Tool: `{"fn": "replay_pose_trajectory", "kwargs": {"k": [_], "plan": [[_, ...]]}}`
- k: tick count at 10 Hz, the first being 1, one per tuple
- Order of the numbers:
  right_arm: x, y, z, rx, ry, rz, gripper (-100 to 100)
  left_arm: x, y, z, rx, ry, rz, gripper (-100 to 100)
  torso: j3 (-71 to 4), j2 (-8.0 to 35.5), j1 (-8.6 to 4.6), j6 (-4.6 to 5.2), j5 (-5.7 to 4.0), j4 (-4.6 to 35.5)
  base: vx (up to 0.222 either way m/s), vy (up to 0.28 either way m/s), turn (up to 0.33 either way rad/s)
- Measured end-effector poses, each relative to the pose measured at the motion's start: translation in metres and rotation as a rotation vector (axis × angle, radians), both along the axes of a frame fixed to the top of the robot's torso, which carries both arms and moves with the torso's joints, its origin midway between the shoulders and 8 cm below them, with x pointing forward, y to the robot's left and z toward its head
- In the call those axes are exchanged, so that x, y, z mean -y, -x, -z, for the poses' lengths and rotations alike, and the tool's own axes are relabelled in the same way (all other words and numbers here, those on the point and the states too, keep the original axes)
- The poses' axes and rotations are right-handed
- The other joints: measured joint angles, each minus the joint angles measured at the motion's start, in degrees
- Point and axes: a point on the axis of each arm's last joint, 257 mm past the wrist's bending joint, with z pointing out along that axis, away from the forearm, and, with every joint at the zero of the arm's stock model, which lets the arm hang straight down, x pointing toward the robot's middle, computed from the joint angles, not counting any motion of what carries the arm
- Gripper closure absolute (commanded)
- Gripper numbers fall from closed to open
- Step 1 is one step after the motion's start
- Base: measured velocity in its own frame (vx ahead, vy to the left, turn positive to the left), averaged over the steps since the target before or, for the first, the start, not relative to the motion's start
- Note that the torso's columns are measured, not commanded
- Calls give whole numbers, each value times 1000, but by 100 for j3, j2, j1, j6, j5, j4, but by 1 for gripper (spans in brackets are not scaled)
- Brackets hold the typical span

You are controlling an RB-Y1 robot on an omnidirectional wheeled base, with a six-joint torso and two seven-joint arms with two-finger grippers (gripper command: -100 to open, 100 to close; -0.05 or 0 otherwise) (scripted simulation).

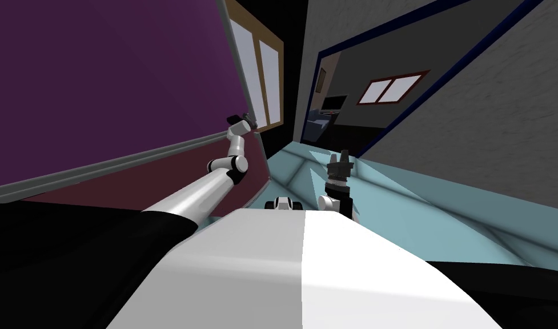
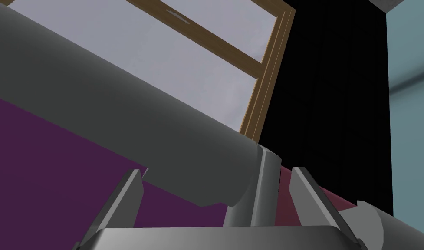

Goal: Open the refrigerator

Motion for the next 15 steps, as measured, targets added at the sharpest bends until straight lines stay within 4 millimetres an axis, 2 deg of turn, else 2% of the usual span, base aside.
{"fn": "replay_pose_trajectory", "kwargs": {"k": [3, 4, 5, 6, 7, 9, 11, 13, 15], "plan": [[0, 0, 0, 0, 0, 0, 0, 4, -2, -4, -19, 19, 10, -100, -1, -1, 1, 2, 0, -1, -4, -13, 9], [0, 0, 0, 0, 0, 0, 0, 4, -2, -4, -19, 19, 10, 100, -2, -3, 0, 1, 0, -1, 4, 2, 16], [0, 0, 0, 0, 0, 0, 0, 2, -2, -8, -12, 18, 7, 100, -8, -11, -4, 9, 1, -15, -81, 63, -38], [0, 0, 0, 0, 0, 0, 0, 13, -2, -9, -9, 14, 16, 100, -5, -2, -5, 33, 0, -13, -202, 157, -116], [0, 0, 0, 0, 0, 0, 0, 32, -6, -10, -9, 17, 37, 100, 1, 9, -4, 46, -2, -15, -202, 134, -134], [0, 0, 0, 0, 0, 0, 0, 51, -5, -8, -10, 18, 59, 100, -7, -16, -16, -22, 3, -7, -112, 29, -31], [0, 0, 0, 0, 0, 0, 0, 78, -7, -12, -10, 19, 89, 100, 4, 12, 4, 19, 1, -8, -208, 103, -97], [0, 0, 0, 0, 0, 0, 0, 98, -5, -8, -17, 21, 112, 100, -5, -14, -5, -22, 4, -2, -93, 30, -31], [0, 0, 0, 0, 0, 0, 0, 128, 2, -12, -10, 22, 142, 100, 7, 13, -5, 20, -1, -9, -182, 90, -101]]}}
